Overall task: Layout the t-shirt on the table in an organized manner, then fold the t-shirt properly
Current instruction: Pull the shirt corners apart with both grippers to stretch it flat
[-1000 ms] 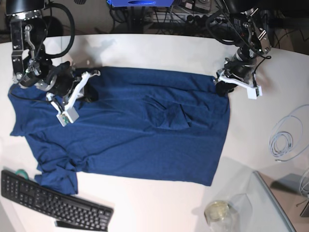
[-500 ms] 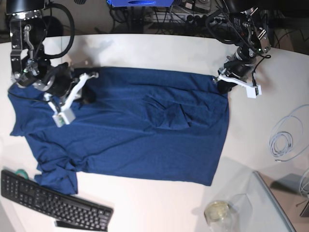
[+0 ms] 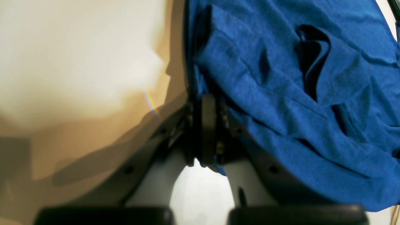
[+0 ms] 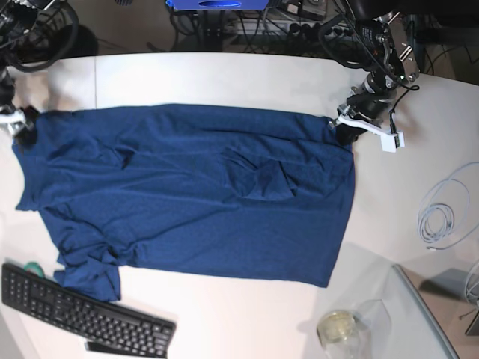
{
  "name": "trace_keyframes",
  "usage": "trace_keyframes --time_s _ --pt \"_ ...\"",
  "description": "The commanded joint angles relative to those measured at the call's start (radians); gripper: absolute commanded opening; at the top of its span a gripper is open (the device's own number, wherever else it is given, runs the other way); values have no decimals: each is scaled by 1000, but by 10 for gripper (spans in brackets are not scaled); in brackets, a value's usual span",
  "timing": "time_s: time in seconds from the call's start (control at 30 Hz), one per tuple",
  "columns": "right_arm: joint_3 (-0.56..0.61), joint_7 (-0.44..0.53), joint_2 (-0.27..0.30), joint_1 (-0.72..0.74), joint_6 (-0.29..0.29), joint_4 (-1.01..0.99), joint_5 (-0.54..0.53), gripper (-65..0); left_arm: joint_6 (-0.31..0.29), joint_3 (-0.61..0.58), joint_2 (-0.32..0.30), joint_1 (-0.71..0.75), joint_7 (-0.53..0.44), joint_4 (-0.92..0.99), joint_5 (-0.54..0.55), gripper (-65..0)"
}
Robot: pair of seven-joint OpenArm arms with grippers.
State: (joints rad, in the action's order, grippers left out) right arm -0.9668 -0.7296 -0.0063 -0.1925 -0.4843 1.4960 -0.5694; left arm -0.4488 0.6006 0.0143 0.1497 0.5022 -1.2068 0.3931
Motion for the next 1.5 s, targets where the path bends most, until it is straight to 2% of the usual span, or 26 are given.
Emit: trace_keyframes --time_s 0.0,0.17,0.3,0.57,0.73,0.87,0.9,1.03,1.23,1.47 --pt "-13 15 6 18 -9 -16 -22 -272 12 0 -1 4 34 -3 -26 -650" --pt "-54 -43 9 43 -15 -173 -22 -284 12 0 -10 4 34 -3 -26 -650" --pt "-59 -40 10 77 -17 -283 -22 -284 12 0 -23 6 36 -3 -26 -650" --pt "-60 -37 91 164 -17 -481 -22 -285 12 2 -23 6 36 -3 -26 -650" --pt "-57 63 98 167 -17 -492 -21 -288 12 2 -23 6 36 -3 -26 -650" --pt "-59 91 101 166 -17 -493 -21 -290 12 2 -23 6 36 -3 -26 -650" --pt "-59 92 101 166 -17 -493 -21 -302 12 2 -23 6 36 -3 -26 -650" --pt "-59 94 102 173 -17 -493 -21 -431 12 2 -23 6 36 -3 -26 -650" --pt "-59 95 105 192 -12 -544 -18 -440 12 2 -23 9 36 -3 -26 -650" --pt "-59 95 141 213 -15 -644 -22 -459 12 2 -23 20 36 -3 -26 -650"
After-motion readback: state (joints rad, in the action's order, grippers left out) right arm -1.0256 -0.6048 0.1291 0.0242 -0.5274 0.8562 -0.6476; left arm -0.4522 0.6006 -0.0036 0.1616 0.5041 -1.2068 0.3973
